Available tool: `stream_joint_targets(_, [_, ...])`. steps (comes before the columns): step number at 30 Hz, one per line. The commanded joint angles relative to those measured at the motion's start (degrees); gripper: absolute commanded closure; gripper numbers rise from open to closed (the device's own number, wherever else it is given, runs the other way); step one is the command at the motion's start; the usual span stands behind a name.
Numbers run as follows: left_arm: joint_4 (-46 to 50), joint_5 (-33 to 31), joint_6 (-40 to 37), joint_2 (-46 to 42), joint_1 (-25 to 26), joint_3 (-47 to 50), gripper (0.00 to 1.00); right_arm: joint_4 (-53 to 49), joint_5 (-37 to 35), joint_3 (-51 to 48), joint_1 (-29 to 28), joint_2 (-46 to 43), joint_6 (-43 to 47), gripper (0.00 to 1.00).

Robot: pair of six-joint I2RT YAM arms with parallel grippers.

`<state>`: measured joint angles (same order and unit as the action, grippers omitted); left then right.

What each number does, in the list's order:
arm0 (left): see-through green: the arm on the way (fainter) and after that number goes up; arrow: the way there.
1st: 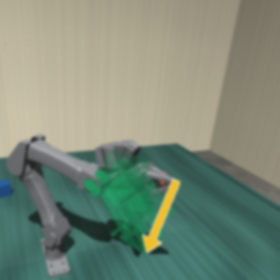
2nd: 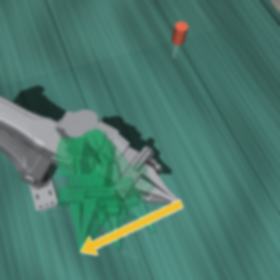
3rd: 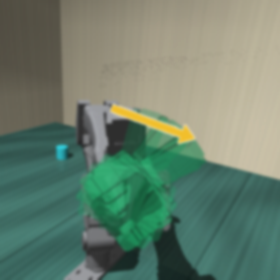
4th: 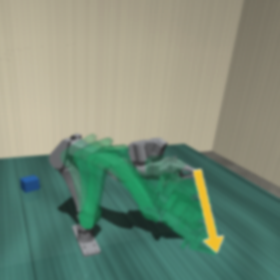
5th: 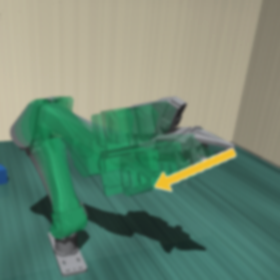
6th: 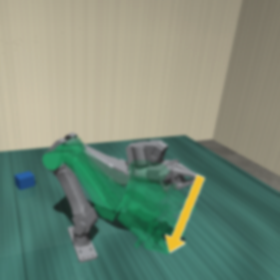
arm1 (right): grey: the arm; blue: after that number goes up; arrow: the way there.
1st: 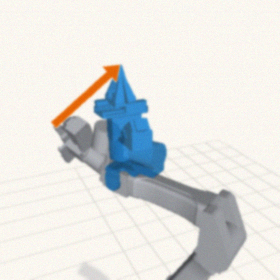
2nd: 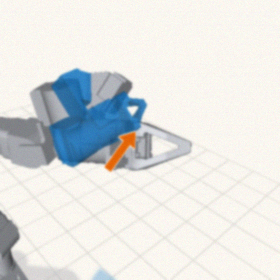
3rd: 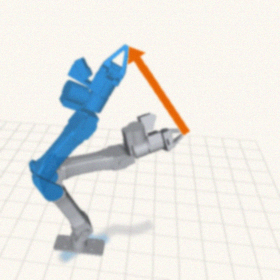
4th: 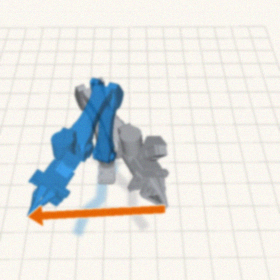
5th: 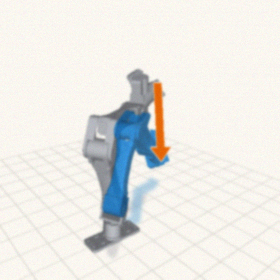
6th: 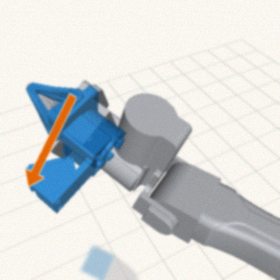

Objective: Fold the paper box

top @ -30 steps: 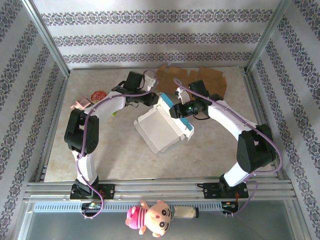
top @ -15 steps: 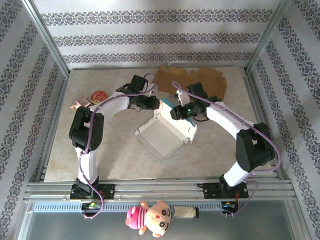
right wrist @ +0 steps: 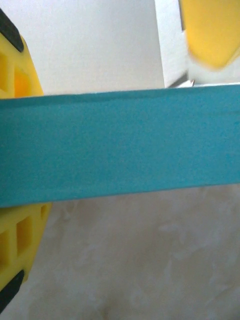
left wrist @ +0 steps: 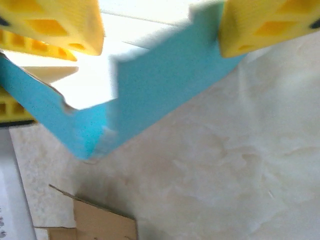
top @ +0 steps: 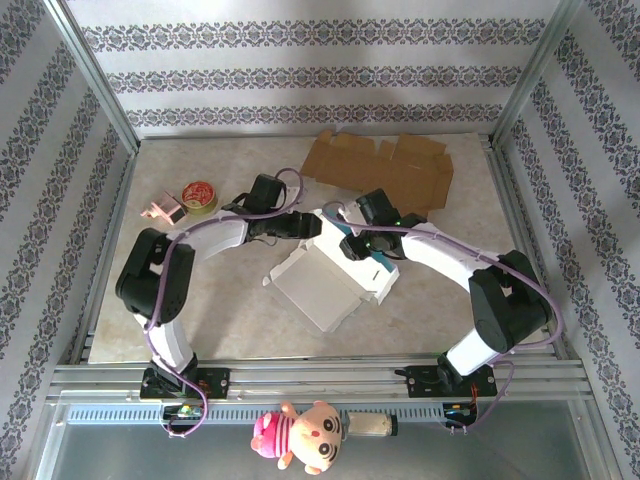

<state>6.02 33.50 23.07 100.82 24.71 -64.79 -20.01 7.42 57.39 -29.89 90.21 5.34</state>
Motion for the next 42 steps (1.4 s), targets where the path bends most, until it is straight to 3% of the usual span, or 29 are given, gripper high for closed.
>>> stream_joint_targets(1, [-3.21,-2.25,-7.35,-6.90,0.52,2.77,0.28,1.70,-4.90,-1.13,-0.60,-1.94,3.23,0.65])
stream_joint_targets(4, [-3.59,-3.93,-12.69,-11.73,0.44,5.77,0.22,1.86,-6.56,-1.35,-1.17,-2.31,4.40,0.66])
stream_joint_targets(7, [-3.50,-8.66,-15.03,-15.75,-0.44,7.45,0.21,2.46,-8.38,-1.74,-2.28,-2.98,5.91,0.67])
stream_joint_targets(11, [2.41,-15.65,-15.46,-15.50,-3.72,4.43,0.22,4.28,-11.78,-2.78,-4.14,-3.90,8.50,0.69])
stream_joint_targets(13, [7.14,-15.61,-16.66,-13.64,-5.01,1.54,0.23,4.72,-14.52,-3.17,-5.19,-4.21,10.07,0.71])
stream_joint_targets(17, [9.37,-13.64,-19.62,-10.71,-5.87,0.10,0.30,5.74,-20.21,-3.50,-7.58,-4.67,14.03,0.73])
stream_joint_targets(20, [12.79,-14.97,-17.48,-7.60,-7.93,-2.62,0.37,7.25,-24.97,-4.09,-9.74,-5.11,18.01,0.76])
stream_joint_targets(24, [14.90,-12.15,-15.75,-3.43,-10.38,-6.31,0.45,9.92,-30.08,-5.00,-12.48,-5.40,23.64,0.78])
stream_joint_targets(29, [20.80,-8.98,-17.60,4.72,-10.52,-13.18,0.57,9.70,-29.06,-4.49,-12.70,-4.26,24.01,0.78])
stream_joint_targets(33, [22.40,-1.15,-18.60,9.26,-10.45,-15.61,0.58,8.55,-26.72,-3.43,-12.25,-3.40,21.17,0.78])
stream_joint_targets(38, [21.14,-3.96,-19.05,9.59,-10.47,-14.13,0.56,7.14,-17.96,-2.29,-9.34,-3.36,16.40,0.78])
stream_joint_targets(42, [21.22,-5.53,-19.68,9.75,-10.56,-14.45,0.54,6.67,-6.89,-0.97,-4.32,-3.19,11.67,0.79])
